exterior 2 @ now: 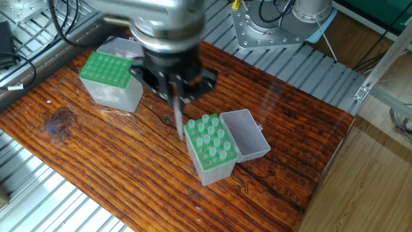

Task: Transfer all large pipette tips from one holder to another

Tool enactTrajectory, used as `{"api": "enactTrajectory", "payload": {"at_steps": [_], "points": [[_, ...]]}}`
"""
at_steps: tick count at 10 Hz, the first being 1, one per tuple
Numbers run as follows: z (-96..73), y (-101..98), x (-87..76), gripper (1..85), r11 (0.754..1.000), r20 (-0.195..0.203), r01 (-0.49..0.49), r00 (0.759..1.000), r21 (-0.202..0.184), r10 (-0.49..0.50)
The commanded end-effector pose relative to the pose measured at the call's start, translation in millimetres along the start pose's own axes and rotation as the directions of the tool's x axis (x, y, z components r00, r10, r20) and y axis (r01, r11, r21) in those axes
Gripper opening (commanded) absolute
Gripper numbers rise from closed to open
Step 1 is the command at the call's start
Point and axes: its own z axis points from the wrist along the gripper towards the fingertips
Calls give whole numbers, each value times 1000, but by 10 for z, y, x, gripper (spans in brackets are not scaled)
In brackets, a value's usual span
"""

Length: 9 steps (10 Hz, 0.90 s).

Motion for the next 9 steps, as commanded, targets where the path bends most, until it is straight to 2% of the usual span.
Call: {"api": "enactTrajectory", "payload": {"at_steps": [1,3,4,7,8,9], "points": [[70,-306,302,103,998,9,70,997,3,-71],[86,-296,334,103,995,11,99,995,-9,-99],[84,-211,358,120,995,5,91,996,-42,-91],[81,-154,352,127,997,1,-33,999,-65,33],[73,-160,333,127,996,15,-80,997,-37,81],[76,-101,408,117,994,25,-114,993,-6,114]]}}
